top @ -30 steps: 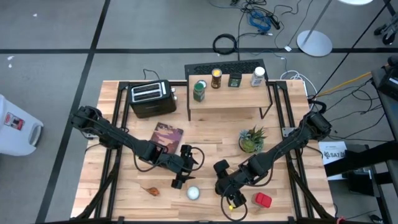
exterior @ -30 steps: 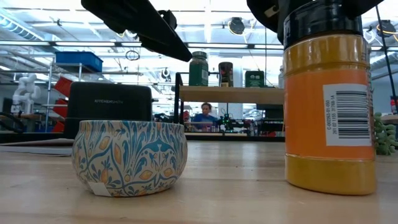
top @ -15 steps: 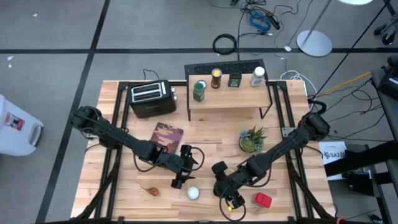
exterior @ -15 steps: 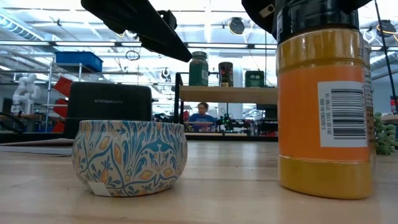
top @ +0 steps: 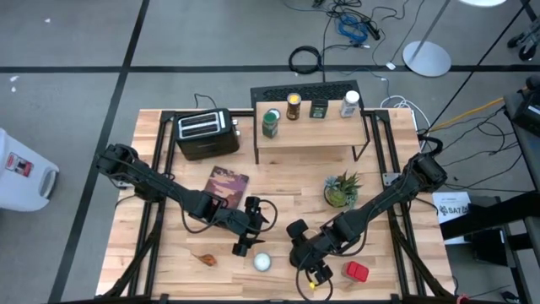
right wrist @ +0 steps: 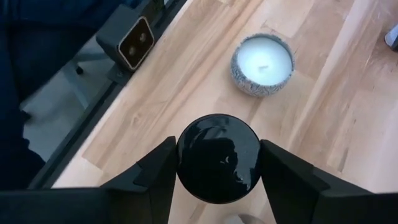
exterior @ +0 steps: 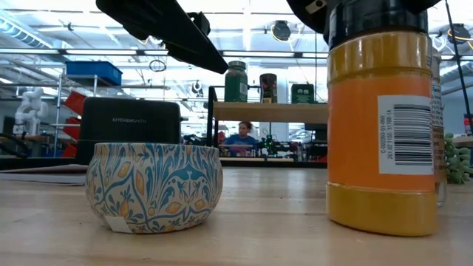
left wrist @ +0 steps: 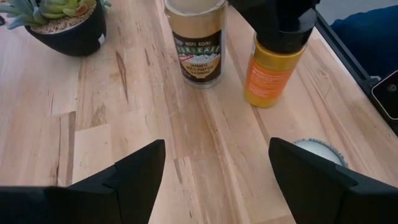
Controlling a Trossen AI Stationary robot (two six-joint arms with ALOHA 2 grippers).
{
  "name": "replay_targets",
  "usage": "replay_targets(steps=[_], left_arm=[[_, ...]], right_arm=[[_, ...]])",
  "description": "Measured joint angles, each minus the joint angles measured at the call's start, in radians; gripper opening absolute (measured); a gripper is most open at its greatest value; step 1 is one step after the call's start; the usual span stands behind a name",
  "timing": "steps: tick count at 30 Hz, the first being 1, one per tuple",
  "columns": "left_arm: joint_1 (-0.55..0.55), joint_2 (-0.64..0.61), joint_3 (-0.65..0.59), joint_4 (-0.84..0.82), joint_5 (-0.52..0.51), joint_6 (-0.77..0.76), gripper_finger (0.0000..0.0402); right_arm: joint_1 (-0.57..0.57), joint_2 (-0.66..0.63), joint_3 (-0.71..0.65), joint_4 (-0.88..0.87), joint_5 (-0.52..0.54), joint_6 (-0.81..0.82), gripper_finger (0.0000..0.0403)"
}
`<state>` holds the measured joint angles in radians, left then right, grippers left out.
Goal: Shelf spices
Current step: Put the black seasoning bottle on the shelf
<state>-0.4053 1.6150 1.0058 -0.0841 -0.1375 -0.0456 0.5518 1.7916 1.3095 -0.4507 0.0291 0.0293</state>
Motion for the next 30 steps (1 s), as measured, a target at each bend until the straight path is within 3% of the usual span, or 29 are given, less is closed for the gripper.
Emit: replay_targets(steps=[17,30], left_arm=[[-0.001,0.000,0.000,0.025,0.003,0.000,0.0297],[-0.001,0.000,0.000,0.025,0.003,-0.001,0.0297]], right_arm=[[-0.043,0.000,0.106,-0.168,0.031,-0.036,0.0188],[-0.147,-0.015,0.160,-0.271,0.027,-0.080,0.0187]])
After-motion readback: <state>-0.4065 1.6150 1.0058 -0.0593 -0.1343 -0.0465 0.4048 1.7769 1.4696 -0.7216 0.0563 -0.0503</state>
